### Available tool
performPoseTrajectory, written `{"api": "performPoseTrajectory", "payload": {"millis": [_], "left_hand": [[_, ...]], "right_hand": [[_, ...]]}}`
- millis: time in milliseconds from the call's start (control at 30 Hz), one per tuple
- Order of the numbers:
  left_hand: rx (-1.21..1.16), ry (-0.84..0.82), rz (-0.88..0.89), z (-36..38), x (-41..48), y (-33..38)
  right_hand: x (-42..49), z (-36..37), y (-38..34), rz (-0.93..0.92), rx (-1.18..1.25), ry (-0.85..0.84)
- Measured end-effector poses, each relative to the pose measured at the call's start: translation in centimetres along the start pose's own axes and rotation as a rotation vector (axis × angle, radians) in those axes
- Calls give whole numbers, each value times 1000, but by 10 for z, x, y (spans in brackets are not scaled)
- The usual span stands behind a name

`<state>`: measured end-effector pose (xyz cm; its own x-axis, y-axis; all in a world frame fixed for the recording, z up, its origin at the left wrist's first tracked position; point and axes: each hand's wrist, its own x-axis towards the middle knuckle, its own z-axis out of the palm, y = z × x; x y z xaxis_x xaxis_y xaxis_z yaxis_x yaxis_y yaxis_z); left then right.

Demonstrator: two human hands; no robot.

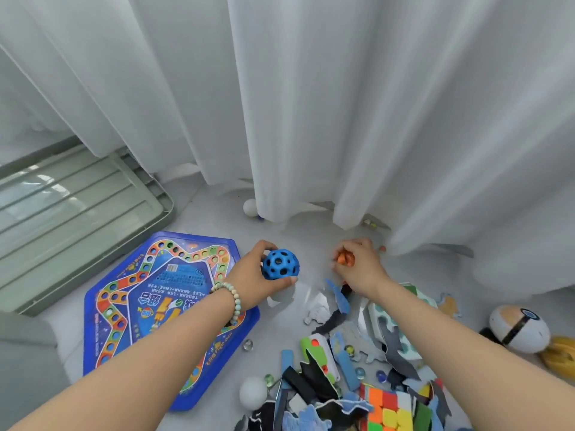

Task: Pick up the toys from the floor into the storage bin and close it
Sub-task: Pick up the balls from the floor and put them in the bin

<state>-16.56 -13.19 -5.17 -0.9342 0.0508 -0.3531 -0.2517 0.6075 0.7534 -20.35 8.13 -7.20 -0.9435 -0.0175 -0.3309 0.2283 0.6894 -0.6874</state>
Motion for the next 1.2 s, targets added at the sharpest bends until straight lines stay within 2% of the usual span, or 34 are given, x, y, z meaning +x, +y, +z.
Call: {"api": "performPoseTrajectory", "payload": {"millis": [233,333,400,467,600,800,933,1067,1200], "left_hand": [[-101,46,8,-25,-58,47],[-93,121,73,-80,-125,88],[-90,110,106,-90,-135,101],[-116,152,110,-132,-190,110],[-35,242,30,-205,-297,76],[-195,413,-201,-260,-394,-22],[-361,483,-365,-251,-418,-92],[-410,536,-474,-235,-420,-156],[-573,567,-546,-227,-410,-195]], "right_hand": [[-80,-70,-39,-82,145,-6],[-153,-105,-98,-113,253,9],[-171,-112,-115,-110,337,26],[-213,-113,-161,-134,404,-12],[-294,-69,-242,-227,367,-183],[-350,44,-321,-207,322,-443],[-359,121,-323,-104,205,-628],[-344,190,-298,49,99,-635],[-323,220,-297,226,363,-634]]}}
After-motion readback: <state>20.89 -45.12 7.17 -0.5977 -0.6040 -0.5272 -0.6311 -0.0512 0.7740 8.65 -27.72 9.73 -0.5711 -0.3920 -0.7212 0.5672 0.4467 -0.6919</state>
